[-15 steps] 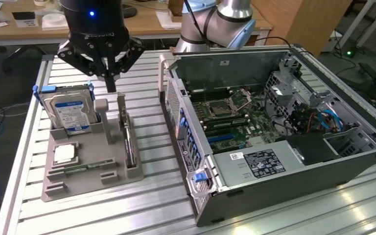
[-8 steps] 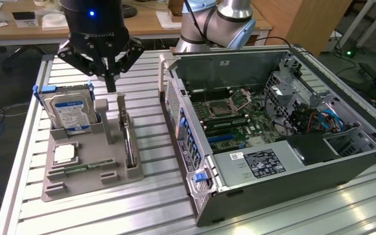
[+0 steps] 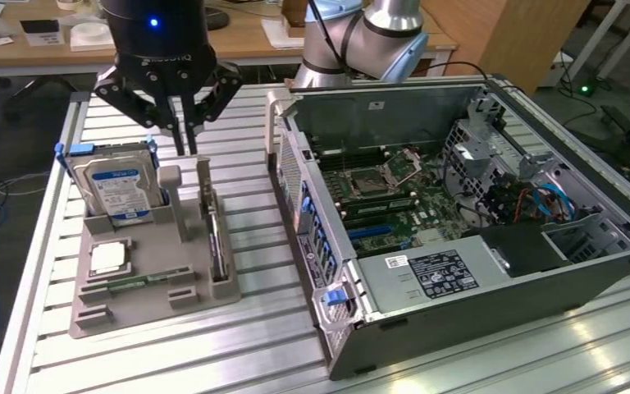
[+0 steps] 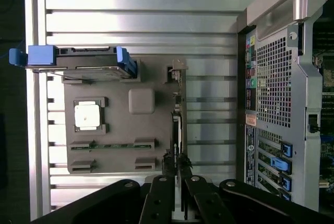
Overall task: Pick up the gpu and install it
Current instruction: 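Pick up the gpu and move the gpu toward the slot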
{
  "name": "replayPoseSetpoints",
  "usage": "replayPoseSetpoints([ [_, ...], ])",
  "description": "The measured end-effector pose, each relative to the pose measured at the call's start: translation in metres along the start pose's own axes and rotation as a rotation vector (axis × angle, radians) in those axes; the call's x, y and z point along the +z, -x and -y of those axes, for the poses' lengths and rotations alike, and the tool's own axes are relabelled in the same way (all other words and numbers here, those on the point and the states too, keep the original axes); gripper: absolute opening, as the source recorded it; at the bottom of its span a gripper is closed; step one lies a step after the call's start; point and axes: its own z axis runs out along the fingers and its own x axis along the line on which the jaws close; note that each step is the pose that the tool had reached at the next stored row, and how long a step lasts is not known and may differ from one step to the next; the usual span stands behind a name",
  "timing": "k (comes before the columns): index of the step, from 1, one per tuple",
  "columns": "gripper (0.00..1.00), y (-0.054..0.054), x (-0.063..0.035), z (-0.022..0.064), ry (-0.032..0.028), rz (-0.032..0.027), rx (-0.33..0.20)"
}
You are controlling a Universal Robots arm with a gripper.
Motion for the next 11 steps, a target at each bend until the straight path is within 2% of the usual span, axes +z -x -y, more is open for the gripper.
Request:
replayPoseSetpoints([
  [2, 0.29, 0.0000, 0.0000, 0.0000, 0.0000, 0.0000, 0.000],
  [3, 0.29, 0.0000, 0.0000, 0.0000, 0.0000, 0.0000, 0.000],
  [5, 0.41, 0.0000, 0.0000, 0.0000, 0.0000, 0.0000, 0.000],
  [8, 0.47, 0.0000, 0.0000, 0.0000, 0.0000, 0.0000, 0.000],
  [10, 0.58, 0.0000, 0.0000, 0.0000, 0.0000, 0.0000, 0.000],
  [11, 0.58, 0.0000, 0.0000, 0.0000, 0.0000, 0.0000, 0.000],
])
